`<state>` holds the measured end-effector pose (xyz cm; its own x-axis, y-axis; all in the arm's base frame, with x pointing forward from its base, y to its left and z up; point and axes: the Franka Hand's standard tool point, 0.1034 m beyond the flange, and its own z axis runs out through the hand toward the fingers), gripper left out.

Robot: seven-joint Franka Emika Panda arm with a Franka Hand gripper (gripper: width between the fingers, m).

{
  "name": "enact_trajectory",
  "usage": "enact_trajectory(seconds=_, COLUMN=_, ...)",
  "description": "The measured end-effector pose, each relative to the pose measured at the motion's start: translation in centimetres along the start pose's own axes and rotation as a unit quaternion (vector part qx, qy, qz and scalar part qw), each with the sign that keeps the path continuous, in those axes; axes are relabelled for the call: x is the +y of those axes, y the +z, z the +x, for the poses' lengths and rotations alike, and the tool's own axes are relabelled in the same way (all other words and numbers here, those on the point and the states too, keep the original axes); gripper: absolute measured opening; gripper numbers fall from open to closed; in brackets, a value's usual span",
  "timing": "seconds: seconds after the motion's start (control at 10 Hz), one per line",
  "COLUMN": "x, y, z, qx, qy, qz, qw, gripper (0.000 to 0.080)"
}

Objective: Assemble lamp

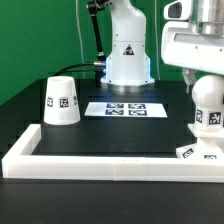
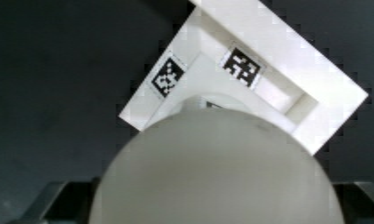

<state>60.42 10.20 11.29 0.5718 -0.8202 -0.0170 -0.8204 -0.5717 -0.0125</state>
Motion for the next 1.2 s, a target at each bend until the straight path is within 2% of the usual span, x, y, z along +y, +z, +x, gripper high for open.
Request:
enact_trajectory(seconds=0.2, x=-0.04, y=-0.02, z=-0.09, qx=-0.014, qy=0.117, qz=0.006, qw=0.993, gripper=0.0579)
enact_trajectory(seconds=0.4, x=-0.04, y=-0.01, z=-0.09, qx=-0.03, qy=0.22, qz=0.011, qw=0.975, gripper=0.0579)
enact_trajectory(seconds=0.9, x=-0.16, y=-0.12, z=-0.29, qx=-0.043, qy=0.362, qz=0.006, qw=0.931, gripper=0.0579)
enact_trajectory(seconds=1.0, x=-0.2, y=-0.12, z=-0.35, qx=-0.043, qy=0.359, qz=0.007, qw=0.932, gripper=0.0626)
enact_trajectory(seconds=1.1, x=-0.22, y=-0.08, z=-0.47, qx=-0.043, qy=0.351, qz=0.006, qw=0.935, gripper=0.0626)
enact_trajectory(seconds=1.2, x=-0.23, y=-0.17, z=-0.92, qx=-0.045, qy=0.325, qz=0.002, qw=0.945, gripper=0.0684)
